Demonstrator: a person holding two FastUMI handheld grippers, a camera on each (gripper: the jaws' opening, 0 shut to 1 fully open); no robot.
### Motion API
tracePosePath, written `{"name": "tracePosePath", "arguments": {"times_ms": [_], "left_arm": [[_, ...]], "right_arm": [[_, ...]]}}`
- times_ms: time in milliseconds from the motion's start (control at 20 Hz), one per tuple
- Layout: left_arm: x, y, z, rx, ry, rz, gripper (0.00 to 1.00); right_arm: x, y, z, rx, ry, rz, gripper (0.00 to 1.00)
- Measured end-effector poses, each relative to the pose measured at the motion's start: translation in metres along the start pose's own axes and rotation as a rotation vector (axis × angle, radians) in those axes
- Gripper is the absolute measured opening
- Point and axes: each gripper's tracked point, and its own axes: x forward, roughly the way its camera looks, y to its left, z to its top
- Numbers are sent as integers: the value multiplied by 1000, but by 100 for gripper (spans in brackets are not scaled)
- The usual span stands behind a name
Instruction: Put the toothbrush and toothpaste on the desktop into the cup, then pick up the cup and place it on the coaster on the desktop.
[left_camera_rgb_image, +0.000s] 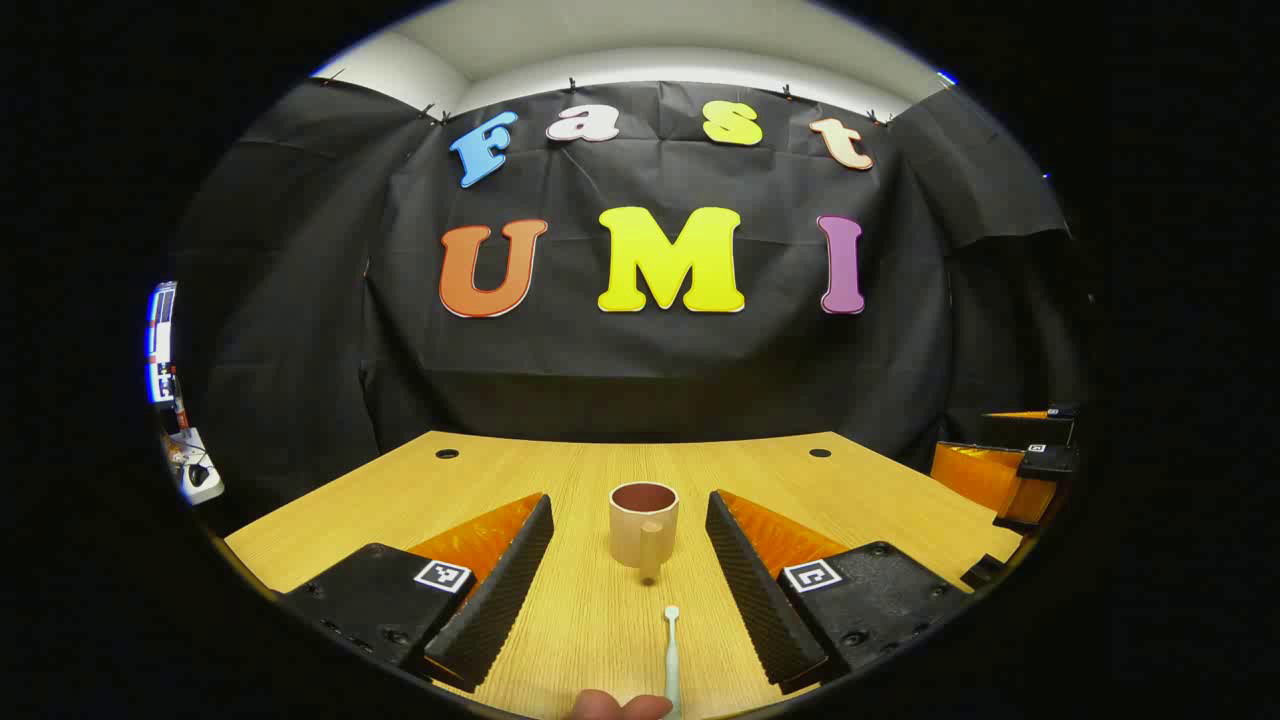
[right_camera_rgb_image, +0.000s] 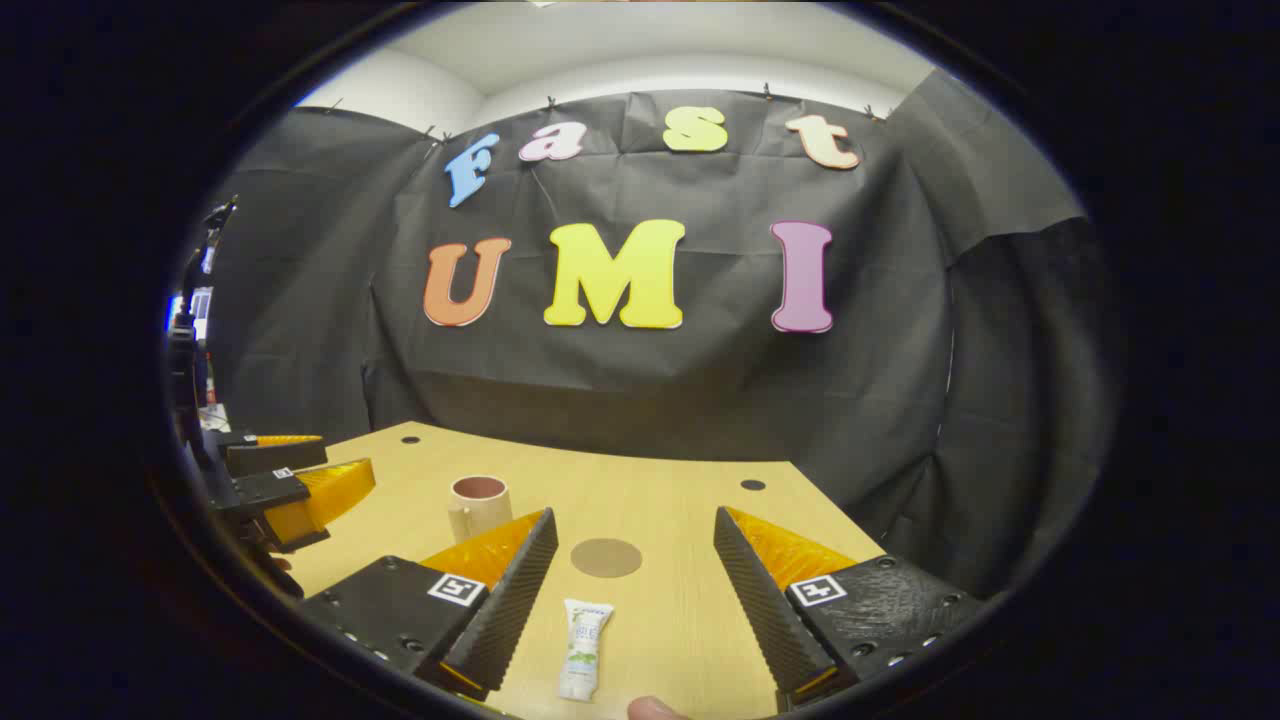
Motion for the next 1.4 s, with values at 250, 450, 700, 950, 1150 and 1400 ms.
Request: {"name": "tracePosePath", "arguments": {"times_ms": [250, 450, 700, 950, 1150, 1400], "left_arm": [[-2, 4, 1, -1, -4, 22, 97], [-1, -2, -1, 4, -1, 4, 97], [1, -7, -2, 15, 0, -10, 97], [0, -7, -12, 5, 25, -22, 98], [1, -7, -17, 8, 34, -19, 97], [4, -15, -38, 38, 88, -36, 98]], "right_arm": [[0, 2, 2, 21, -19, 8, 94], [0, -4, 3, 24, -19, -2, 95], [1, -8, 2, 11, -23, -16, 94], [1, -5, -4, 13, -7, -11, 97], [0, 3, -10, 4, -1, -1, 97], [2, 5, -16, 6, 17, 9, 94]]}}
